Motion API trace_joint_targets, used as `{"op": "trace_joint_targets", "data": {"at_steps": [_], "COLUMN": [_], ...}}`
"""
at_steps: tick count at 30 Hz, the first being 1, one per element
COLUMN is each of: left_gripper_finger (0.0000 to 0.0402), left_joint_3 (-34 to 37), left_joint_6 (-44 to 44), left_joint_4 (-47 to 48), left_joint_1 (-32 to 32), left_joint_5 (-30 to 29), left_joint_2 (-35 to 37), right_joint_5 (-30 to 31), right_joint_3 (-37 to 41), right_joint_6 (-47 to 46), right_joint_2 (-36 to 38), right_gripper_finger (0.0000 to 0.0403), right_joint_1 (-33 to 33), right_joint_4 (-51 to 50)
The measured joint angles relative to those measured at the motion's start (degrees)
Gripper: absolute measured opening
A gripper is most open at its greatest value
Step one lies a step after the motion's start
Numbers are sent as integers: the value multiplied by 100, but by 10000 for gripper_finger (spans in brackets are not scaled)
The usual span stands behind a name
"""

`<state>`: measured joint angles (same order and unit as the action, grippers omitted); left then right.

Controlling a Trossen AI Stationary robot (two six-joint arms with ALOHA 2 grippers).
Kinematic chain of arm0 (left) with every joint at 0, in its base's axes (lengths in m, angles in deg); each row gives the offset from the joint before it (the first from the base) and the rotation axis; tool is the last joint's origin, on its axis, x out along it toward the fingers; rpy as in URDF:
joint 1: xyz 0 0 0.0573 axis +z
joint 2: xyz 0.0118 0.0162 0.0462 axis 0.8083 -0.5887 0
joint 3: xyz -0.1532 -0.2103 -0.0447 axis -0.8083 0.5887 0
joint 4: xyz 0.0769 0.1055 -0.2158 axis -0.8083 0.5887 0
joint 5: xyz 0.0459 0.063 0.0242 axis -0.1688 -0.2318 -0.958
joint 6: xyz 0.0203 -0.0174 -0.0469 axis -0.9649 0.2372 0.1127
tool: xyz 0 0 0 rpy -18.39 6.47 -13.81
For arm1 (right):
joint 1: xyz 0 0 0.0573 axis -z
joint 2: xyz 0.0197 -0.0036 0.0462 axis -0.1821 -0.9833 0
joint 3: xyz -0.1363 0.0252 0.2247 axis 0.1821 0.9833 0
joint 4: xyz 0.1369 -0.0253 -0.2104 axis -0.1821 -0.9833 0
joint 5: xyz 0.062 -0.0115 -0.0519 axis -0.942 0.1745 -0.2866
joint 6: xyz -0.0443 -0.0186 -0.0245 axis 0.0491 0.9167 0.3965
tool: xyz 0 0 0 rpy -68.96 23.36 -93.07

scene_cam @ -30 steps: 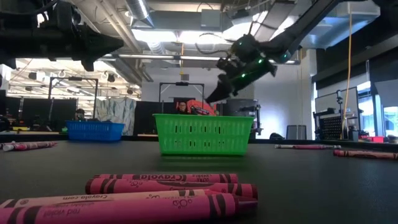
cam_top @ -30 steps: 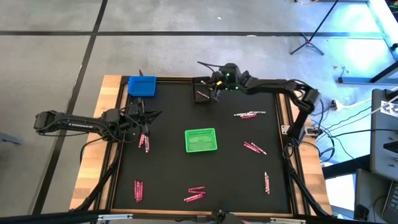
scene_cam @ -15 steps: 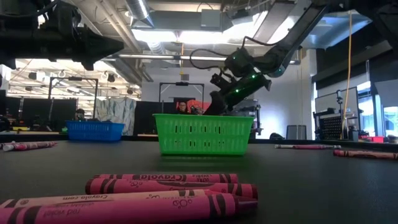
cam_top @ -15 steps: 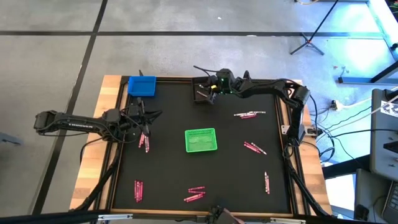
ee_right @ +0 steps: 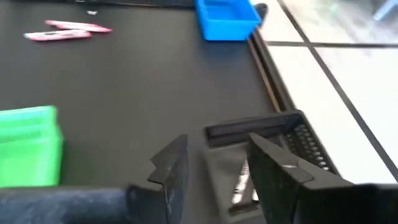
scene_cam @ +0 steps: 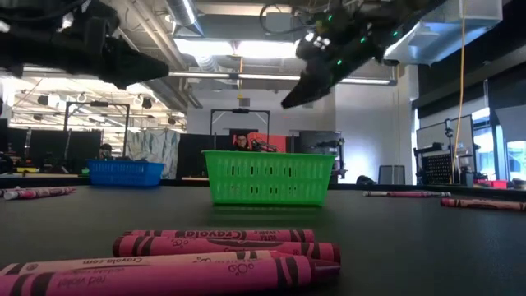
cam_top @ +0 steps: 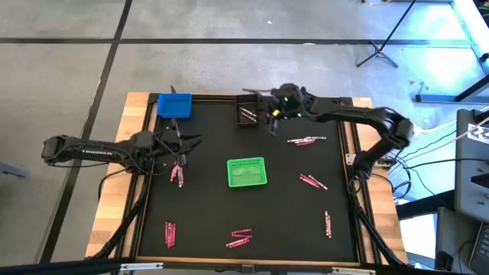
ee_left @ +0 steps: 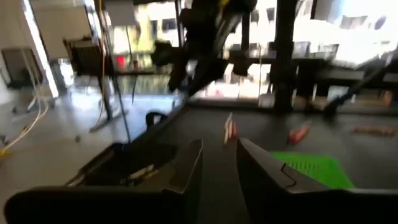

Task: Sort crayons
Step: Put the white crayon into the black bin

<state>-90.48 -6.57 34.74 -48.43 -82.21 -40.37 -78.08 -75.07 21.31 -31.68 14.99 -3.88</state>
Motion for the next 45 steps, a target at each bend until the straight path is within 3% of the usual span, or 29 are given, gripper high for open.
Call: {"op": "trace_joint_targets", "data": {"at_steps": [5, 14, 24, 28, 35, 45], "left_gripper_finger": [90, 90, 90, 90, 90, 90], "left_joint_3": [-879, -1597, -2108, -2111, -2115, -2115], "left_joint_6": [38, 199, 472, 460, 448, 421], "left_joint_4": [1229, 1519, 1320, 832, 373, 345], "left_joint_1": [2, 0, 0, 0, 0, 0], "left_joint_5": [-57, -4, 31, 257, 516, 540], "left_joint_2": [-397, -1811, -3061, -3385, -3756, -3843], "right_joint_5": [354, 1203, 2252, 2153, 1182, 684], "right_joint_3": [657, 1991, 2282, 2279, 2274, 2276], "right_joint_6": [106, -406, -992, -1025, -706, -193], "right_joint_2": [630, 1495, 2496, 2477, 1884, 650], "right_gripper_finger": [148, 140, 140, 140, 140, 140], "right_joint_1": [-509, -1344, -1276, -730, 128, 471], "right_joint_4": [52, 365, -1454, -1696, -1713, -1566]}}
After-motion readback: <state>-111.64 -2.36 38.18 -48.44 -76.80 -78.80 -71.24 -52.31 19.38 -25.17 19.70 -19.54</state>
